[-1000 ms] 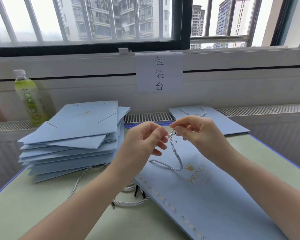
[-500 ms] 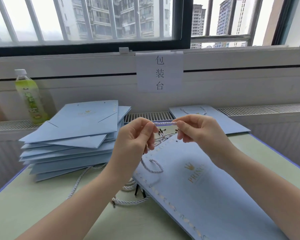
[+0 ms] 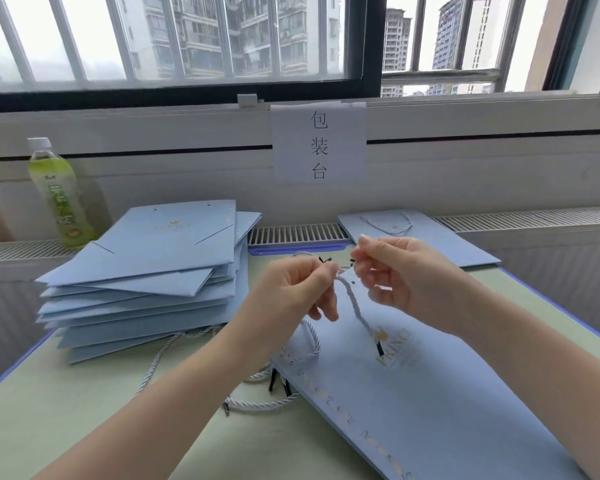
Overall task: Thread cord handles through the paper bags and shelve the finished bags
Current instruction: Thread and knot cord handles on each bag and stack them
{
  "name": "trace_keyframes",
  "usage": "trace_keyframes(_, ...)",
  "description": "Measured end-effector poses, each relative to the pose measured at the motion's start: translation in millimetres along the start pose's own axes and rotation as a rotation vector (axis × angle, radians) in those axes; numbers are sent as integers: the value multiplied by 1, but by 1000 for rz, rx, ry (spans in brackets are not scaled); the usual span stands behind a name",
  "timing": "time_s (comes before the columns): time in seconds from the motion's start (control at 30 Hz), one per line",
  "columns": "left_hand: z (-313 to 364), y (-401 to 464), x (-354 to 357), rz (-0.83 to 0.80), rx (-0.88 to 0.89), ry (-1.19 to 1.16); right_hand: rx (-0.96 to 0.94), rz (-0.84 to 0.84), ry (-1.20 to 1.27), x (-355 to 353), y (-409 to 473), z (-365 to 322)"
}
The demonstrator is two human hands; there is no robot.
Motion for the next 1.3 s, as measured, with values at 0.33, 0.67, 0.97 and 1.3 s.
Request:
trace_keyframes(0.33, -13, 0, 2, 92, 166, 199, 56, -207, -136, 16, -9, 6)
trace_keyframes(0.67, -37, 4, -1, -47, 161, 614, -101, 124, -82, 6, 1, 6)
trace_keyframes(0.97, -25, 7, -10, 134, -33, 644, -347, 213, -371, 6, 5, 13)
trace_keyframes(1.3, -10, 16, -22, 12, -234, 767, -558, 51, -678, 20, 1, 27)
Point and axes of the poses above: each hand's wrist, its own y-axis towards the middle knuckle, its own x-axis out of the palm, z = x × y, the point moved 1 cm from there along y, towards the middle knuckle, and after that the axes turned 10 degrees about z, right-handed, at the moved point
